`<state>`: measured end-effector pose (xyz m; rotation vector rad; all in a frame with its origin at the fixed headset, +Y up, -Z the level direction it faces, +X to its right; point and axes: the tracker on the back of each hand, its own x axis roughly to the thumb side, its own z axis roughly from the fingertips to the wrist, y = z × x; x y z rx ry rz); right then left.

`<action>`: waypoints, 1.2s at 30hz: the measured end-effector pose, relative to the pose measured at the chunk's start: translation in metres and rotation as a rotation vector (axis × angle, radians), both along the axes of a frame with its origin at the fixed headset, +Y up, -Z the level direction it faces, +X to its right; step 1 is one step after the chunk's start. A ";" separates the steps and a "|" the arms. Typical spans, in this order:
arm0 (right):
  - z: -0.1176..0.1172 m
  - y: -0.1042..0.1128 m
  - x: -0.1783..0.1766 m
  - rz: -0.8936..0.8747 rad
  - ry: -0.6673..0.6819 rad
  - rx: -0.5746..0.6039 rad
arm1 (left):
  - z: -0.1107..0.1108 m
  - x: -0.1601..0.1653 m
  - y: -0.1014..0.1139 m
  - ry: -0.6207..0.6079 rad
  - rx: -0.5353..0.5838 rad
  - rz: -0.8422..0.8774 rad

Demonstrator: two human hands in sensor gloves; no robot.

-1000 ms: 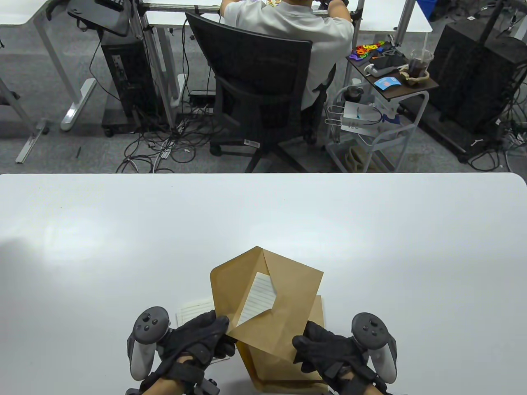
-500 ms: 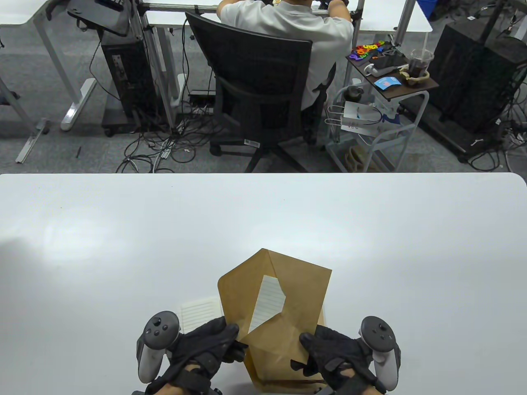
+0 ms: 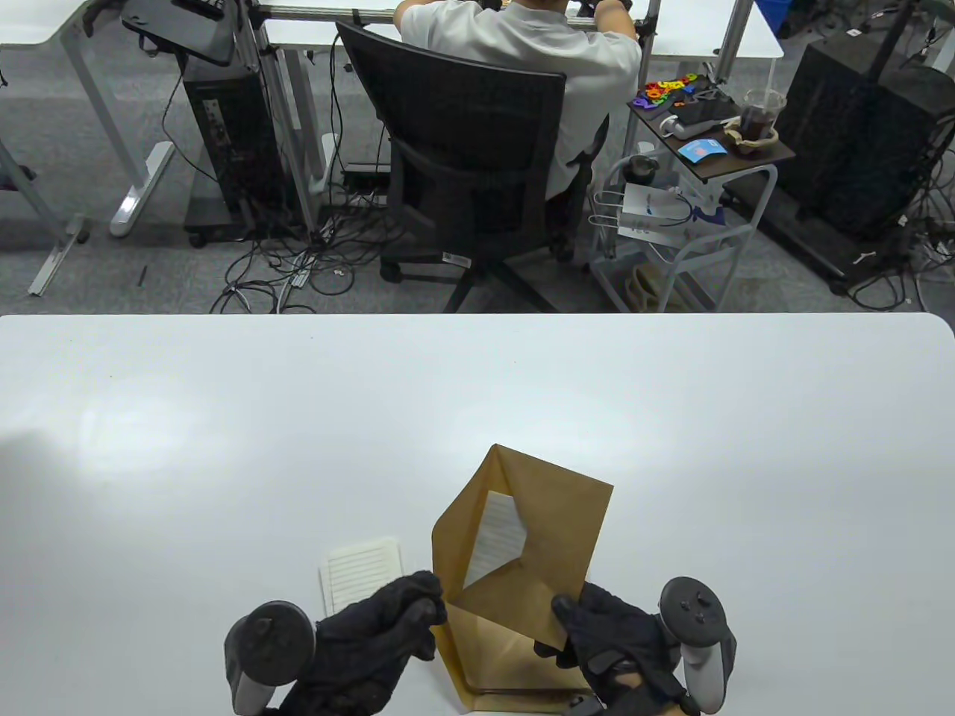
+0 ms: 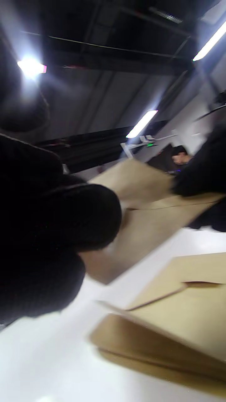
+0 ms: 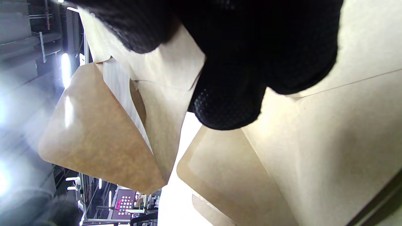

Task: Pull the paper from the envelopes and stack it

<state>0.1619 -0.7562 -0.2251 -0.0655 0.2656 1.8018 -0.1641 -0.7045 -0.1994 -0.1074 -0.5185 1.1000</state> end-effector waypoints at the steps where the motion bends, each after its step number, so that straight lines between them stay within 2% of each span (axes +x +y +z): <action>1: 0.001 0.001 -0.001 0.005 0.007 0.009 | 0.001 0.005 -0.006 -0.038 -0.049 -0.017; 4: 0.003 0.003 -0.005 0.004 0.033 0.045 | 0.001 0.008 -0.018 -0.019 -0.130 -0.054; 7: 0.005 0.005 -0.007 0.006 0.035 0.080 | 0.000 0.004 -0.021 0.038 -0.116 -0.073; 16: 0.004 0.005 -0.010 -0.038 0.104 0.123 | 0.003 0.010 -0.023 0.030 -0.181 0.019; 23: 0.004 0.004 -0.012 -0.045 0.122 0.131 | 0.000 0.007 -0.031 0.014 -0.317 0.157; 30: 0.003 0.004 -0.012 -0.043 0.130 0.124 | -0.006 0.001 -0.036 0.027 -0.362 0.193; 36: 0.003 0.003 -0.013 -0.028 0.140 0.126 | -0.010 -0.003 -0.044 0.018 -0.469 0.284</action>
